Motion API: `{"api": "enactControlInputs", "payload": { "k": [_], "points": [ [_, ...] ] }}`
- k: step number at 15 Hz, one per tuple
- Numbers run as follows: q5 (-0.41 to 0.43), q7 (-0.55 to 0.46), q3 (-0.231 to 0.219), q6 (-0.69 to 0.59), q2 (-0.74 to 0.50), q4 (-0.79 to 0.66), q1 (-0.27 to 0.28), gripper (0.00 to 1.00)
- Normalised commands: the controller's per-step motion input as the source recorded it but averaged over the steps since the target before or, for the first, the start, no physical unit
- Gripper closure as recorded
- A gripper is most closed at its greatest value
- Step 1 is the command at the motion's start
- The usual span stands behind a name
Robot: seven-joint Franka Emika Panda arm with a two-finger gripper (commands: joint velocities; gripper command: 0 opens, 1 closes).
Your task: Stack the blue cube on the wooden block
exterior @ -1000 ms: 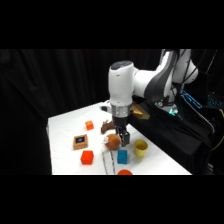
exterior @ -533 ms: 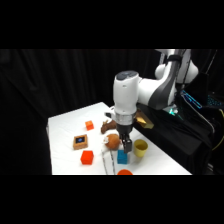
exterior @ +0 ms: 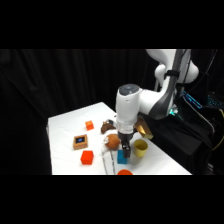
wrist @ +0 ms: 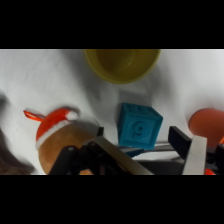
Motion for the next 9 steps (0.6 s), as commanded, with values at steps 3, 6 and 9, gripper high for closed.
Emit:
{"api": "enactControlInputs", "payload": {
  "k": [3,6,9],
  "points": [
    [-0.089,0.24,-0.137,0.15,0.13,0.10,0.185,0.00],
    [-0.101,0.22,-0.138,0.12,0.12,0.14,0.167,0.00],
    [-0.112,0.20,-0.133,0.11,0.14,0.15,0.146,0.00]
  ]
}}
